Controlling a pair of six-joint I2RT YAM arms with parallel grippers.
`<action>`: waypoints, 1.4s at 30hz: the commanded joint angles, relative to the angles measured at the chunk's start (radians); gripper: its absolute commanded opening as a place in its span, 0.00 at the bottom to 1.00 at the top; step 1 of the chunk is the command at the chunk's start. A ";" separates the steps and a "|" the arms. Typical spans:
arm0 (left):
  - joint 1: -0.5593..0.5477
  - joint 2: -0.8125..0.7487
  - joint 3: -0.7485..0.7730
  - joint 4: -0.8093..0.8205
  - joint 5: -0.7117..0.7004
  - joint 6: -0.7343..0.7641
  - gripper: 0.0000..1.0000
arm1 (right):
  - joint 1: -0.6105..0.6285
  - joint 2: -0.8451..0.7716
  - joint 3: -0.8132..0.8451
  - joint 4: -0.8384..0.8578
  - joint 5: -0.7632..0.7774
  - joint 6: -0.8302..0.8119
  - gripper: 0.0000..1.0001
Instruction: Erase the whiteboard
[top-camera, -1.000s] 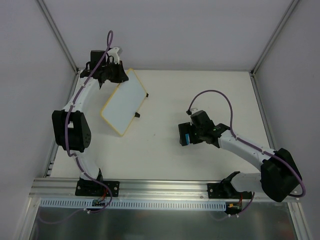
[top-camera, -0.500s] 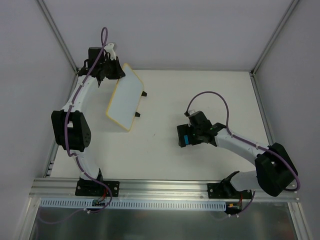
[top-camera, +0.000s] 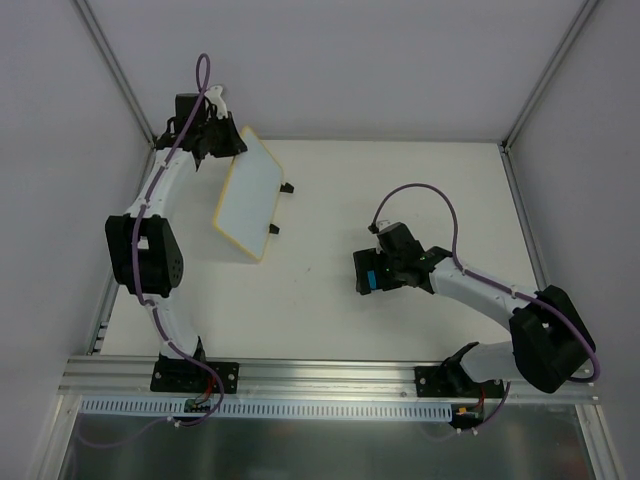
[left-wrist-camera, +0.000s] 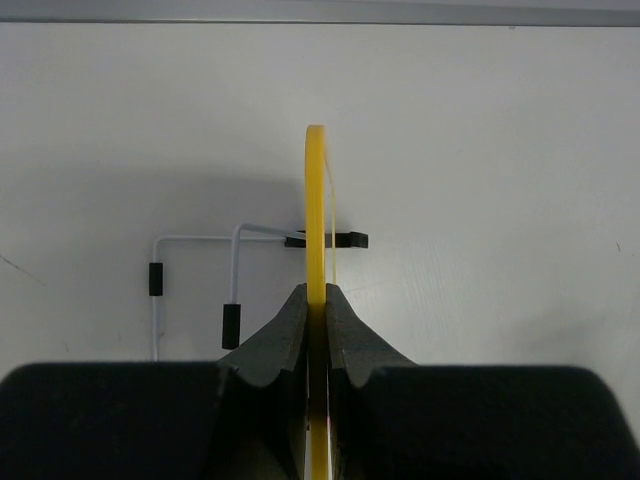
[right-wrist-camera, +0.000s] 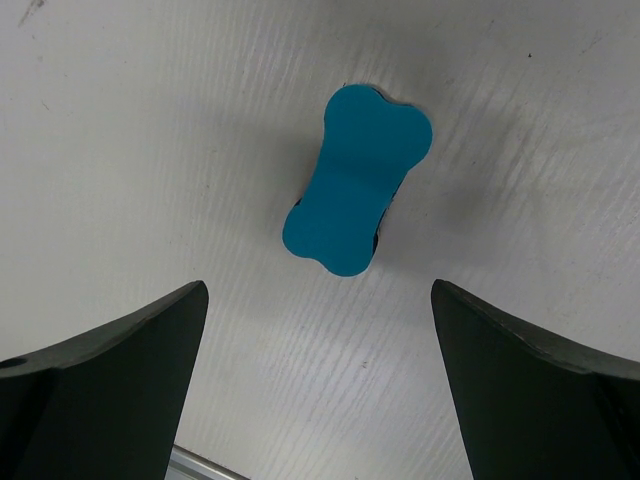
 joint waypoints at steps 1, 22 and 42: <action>0.010 0.028 0.052 0.035 0.050 0.046 0.00 | -0.002 -0.021 -0.004 0.012 -0.003 0.014 0.99; 0.010 0.223 0.225 0.035 0.176 0.159 0.00 | -0.002 -0.002 -0.006 0.014 -0.016 0.027 0.99; 0.010 0.287 0.273 0.035 0.231 0.274 0.39 | -0.001 -0.014 -0.015 0.016 -0.016 0.027 0.99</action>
